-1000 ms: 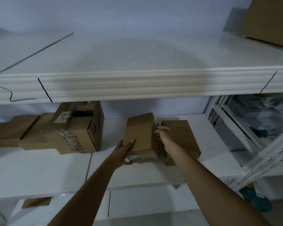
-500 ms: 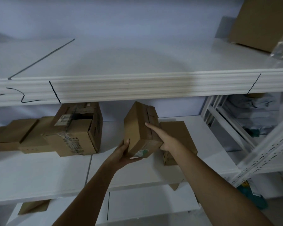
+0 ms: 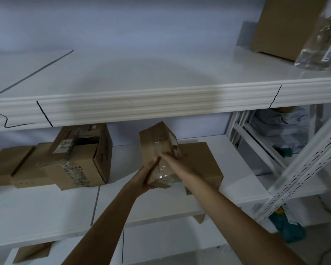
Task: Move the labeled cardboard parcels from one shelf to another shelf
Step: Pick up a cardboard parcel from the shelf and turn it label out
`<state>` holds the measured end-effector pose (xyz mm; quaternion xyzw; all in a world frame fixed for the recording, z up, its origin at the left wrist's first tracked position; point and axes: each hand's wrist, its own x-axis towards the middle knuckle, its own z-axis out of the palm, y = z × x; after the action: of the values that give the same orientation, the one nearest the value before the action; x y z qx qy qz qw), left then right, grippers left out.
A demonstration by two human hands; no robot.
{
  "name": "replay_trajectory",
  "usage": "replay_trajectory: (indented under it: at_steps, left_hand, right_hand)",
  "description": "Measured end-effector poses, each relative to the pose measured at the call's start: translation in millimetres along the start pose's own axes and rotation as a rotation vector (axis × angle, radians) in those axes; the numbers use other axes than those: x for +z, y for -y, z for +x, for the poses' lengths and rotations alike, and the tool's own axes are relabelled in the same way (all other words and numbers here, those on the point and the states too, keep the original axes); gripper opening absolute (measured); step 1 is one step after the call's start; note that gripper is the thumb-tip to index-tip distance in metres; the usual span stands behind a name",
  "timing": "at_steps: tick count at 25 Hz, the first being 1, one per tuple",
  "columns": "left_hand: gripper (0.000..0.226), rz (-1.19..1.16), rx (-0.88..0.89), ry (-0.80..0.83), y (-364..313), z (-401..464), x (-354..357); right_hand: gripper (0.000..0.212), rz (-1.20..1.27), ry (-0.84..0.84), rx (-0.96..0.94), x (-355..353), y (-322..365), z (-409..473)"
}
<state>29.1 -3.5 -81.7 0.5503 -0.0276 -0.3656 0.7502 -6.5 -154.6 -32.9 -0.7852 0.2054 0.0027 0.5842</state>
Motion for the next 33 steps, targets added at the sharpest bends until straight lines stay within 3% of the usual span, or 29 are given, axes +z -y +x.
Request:
replay_trajectory:
  at_steps: [3, 4, 7, 9, 10, 12, 14, 17, 19, 21, 23, 26, 30, 33]
  left_hand:
    - [0.08, -0.168, 0.013, 0.077, -1, -9, -25]
    - [0.077, -0.221, 0.03, 0.115, -1, -12, -33]
    - [0.075, -0.318, 0.055, 0.158, 1, -13, -42]
    - [0.078, -0.364, 0.045, 0.168, 4, -15, -40]
    - [0.079, -0.372, 0.031, 0.161, 5, -16, -38]
    - [0.077, -0.338, 0.005, 0.103, 3, -16, -39]
    - [0.07, -0.252, 0.027, 0.06, -2, -17, -41]
    - [0.07, -0.079, 0.031, -0.022, -20, -23, -37]
    - [0.081, 0.067, 0.03, -0.064, -29, -28, -30]
    - [0.097, 0.122, 0.014, -0.082, -29, -30, -29]
    - [0.076, 0.073, 0.008, -0.079, -27, -30, -29]
    - [0.05, -0.029, -0.007, -0.061, -21, -28, -32]
    - [0.087, 0.006, 0.004, -0.008, -23, -31, -24]
    - [0.099, 0.039, 0.003, -0.012, -22, -31, -23]
  right_hand:
    - [0.037, 0.248, 0.041, -0.051, -16, -2, 9]
    - [0.031, 0.288, 0.018, -0.064, -21, -2, 11]
    - [0.07, 0.181, -0.022, -0.019, -28, -7, 15]
    - [0.099, 0.223, 0.172, 0.127, -28, -8, 18]
    - [0.099, 0.302, 0.316, 0.209, -30, -9, 17]
    - [0.073, 0.468, 0.456, 0.281, -34, -11, 15]
    - [0.063, 0.518, 0.458, 0.265, -34, -21, 20]
    - [0.068, 0.417, 0.416, 0.192, -35, -29, 21]
    - [0.074, 0.328, 0.406, 0.168, -34, -31, 19]
    - [0.062, 0.308, 0.404, 0.171, -33, -35, 19]
    - [0.047, 0.37, 0.385, 0.165, -37, -35, 22]
    - [0.046, 0.405, 0.34, 0.128, -42, -33, 25]
    - [0.037, 0.43, 0.33, 0.126, -42, -35, 22]
    - [0.045, 0.419, 0.32, 0.147, -44, -36, 20]
